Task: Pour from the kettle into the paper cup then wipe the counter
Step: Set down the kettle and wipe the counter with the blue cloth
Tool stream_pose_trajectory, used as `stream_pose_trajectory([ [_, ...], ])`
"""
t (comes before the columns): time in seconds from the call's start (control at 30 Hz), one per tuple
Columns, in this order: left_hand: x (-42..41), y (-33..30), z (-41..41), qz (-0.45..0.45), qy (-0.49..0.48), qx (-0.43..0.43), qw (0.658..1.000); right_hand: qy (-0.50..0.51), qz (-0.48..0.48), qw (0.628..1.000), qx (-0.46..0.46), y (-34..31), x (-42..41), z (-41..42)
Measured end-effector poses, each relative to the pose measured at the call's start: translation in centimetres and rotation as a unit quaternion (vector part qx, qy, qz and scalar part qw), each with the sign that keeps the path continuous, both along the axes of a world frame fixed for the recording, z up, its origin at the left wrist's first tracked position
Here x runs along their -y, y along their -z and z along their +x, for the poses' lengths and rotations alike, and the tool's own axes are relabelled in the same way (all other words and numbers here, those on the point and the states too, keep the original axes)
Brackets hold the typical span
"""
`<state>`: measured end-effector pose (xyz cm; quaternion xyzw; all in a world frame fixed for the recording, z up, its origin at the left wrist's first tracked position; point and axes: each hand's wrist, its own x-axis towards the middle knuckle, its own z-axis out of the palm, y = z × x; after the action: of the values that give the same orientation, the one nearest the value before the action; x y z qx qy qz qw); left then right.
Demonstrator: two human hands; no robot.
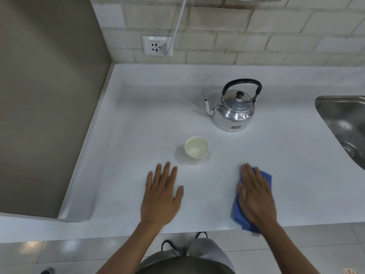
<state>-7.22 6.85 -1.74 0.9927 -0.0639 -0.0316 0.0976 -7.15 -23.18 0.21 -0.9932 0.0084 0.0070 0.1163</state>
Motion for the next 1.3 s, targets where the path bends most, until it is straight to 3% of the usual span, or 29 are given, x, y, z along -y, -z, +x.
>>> stream_pose_trajectory([
  [0.17, 0.1, -0.1, 0.0, -0.001, -0.001, -0.001, 1.0, 0.074, -0.016, 0.997, -0.014, -0.2, -1.7, 5.7],
  [0.3, -0.1, -0.2, 0.1, -0.016, 0.001, 0.003, 1.0, -0.012, -0.017, 1.0, -0.017, -0.3, -4.9, 3.9],
  [0.43, -0.2, 0.0, 0.0, -0.016, 0.0, 0.004, 1.0, -0.051, 0.005, 0.998, -0.022, -0.2, -3.0, 0.0],
  [0.6, -0.1, -0.1, 0.0, -0.014, -0.004, 0.001, 1.0, -0.001, -0.005, 1.0, 0.014, -0.6, 0.2, 3.2],
  [0.8, 0.3, -0.6, 0.0, -0.017, -0.012, -0.004, 1.0, 0.072, -0.007, 0.997, -0.015, -0.6, -2.9, 7.7],
  [1.03, 0.2, -2.0, 1.4, -0.074, -0.046, 0.053, 0.995, -0.12, 0.012, 0.993, -0.007, 0.0, -1.1, 2.0],
  [1.17, 0.2, -2.5, 2.8, -0.094, -0.066, 0.096, 0.989, -0.045, 0.012, 0.999, 0.01, 0.1, 3.0, 5.3],
  [1.3, 0.7, -1.8, 3.3, -0.11, -0.092, 0.09, 0.986, 0.045, -0.003, 0.999, -0.008, 0.0, 1.5, 11.1],
])
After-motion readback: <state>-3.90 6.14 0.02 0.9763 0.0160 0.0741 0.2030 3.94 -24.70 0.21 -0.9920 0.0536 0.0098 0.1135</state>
